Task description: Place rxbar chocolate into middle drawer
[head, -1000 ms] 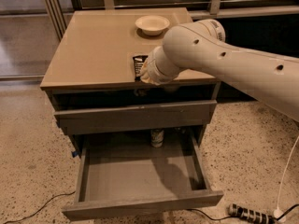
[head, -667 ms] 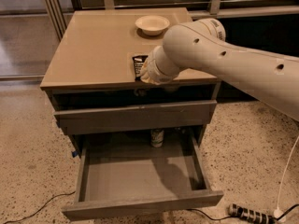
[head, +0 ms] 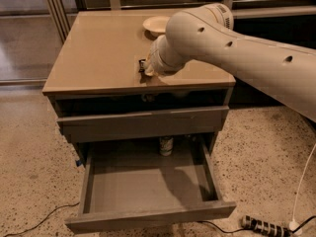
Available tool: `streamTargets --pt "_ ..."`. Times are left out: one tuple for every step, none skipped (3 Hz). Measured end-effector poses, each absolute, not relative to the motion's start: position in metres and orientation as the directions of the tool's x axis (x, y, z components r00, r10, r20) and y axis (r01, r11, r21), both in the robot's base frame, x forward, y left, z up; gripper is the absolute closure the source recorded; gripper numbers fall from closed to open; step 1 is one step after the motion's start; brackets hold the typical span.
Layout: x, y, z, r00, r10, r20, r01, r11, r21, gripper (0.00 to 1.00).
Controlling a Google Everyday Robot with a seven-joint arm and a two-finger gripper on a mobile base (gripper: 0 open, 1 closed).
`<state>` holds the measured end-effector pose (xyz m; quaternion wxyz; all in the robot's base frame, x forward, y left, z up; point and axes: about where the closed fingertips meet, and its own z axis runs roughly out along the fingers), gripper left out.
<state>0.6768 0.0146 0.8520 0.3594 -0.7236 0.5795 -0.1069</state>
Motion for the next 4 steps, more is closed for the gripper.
streamTargets --pt "0.686 0.019 0.862 0.318 -0.914 -0.253 -0.746 -0.076 -0.662 1.00" --pt "0.700 0.022 0.871 0.325 -0.913 -0.245 -0.727 -0.076 -0.682 1.00" --pt "0.717 0.021 0.887 0.328 -0.917 -0.227 -0.698 -0.073 -0.713 1.00" --pt "0.727 0.020 0.897 0.328 -0.920 -0.216 -0.679 -0.070 -0.731 1.00"
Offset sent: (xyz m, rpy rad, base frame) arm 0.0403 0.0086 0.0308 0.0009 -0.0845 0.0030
